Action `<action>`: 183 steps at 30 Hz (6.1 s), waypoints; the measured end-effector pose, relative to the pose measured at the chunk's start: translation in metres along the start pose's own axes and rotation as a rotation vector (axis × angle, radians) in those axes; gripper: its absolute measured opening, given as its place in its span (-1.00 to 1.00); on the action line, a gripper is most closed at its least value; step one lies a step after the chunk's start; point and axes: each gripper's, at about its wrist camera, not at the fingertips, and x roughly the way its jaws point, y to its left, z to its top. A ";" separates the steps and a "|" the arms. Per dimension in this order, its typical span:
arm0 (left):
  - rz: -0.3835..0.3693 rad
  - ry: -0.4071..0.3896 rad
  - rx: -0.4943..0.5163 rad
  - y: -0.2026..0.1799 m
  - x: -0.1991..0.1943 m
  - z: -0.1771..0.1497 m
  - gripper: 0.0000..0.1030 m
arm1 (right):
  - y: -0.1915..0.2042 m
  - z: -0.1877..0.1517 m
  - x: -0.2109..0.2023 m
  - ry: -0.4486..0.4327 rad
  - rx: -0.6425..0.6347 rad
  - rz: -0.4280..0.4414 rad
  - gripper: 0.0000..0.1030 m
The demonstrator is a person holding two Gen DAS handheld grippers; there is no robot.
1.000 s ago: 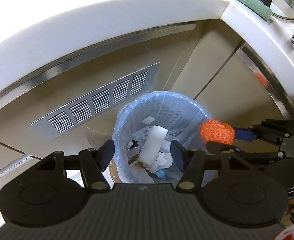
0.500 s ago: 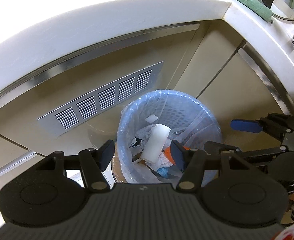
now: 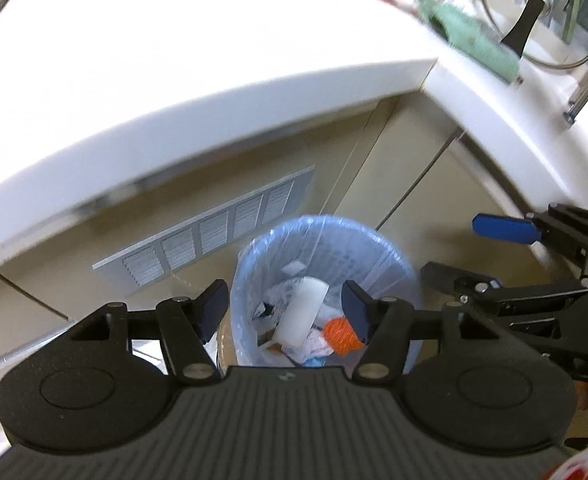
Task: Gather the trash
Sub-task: 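Move both tools back up to the countertop toward the black lighter and green towel, then grasp the black lighter with the right tool while the left tool grasps the green towel, then carry the green towel and black lighter down over the wastebasket with both tools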
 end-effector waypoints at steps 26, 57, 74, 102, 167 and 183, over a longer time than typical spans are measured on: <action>-0.087 -0.271 0.096 -0.063 -0.048 0.093 0.22 | -0.109 0.057 -0.076 -0.254 0.217 -0.196 0.27; -0.051 -0.244 0.141 -0.158 0.038 0.194 0.32 | -0.265 0.091 0.016 -0.136 0.376 -0.227 -0.22; -0.069 -0.194 0.278 -0.214 0.089 0.220 0.51 | -0.282 0.069 -0.003 -0.155 0.364 -0.219 -0.51; -0.123 -0.156 0.384 -0.203 0.070 0.194 0.23 | -0.270 0.069 -0.002 -0.143 0.320 -0.212 -0.38; -0.197 -0.211 0.297 -0.116 -0.051 0.120 -0.67 | -0.163 0.065 -0.046 -0.149 0.271 -0.064 -0.81; -0.217 -0.140 0.293 -0.078 -0.087 0.060 -0.67 | -0.068 0.039 -0.061 -0.082 0.203 0.100 -0.81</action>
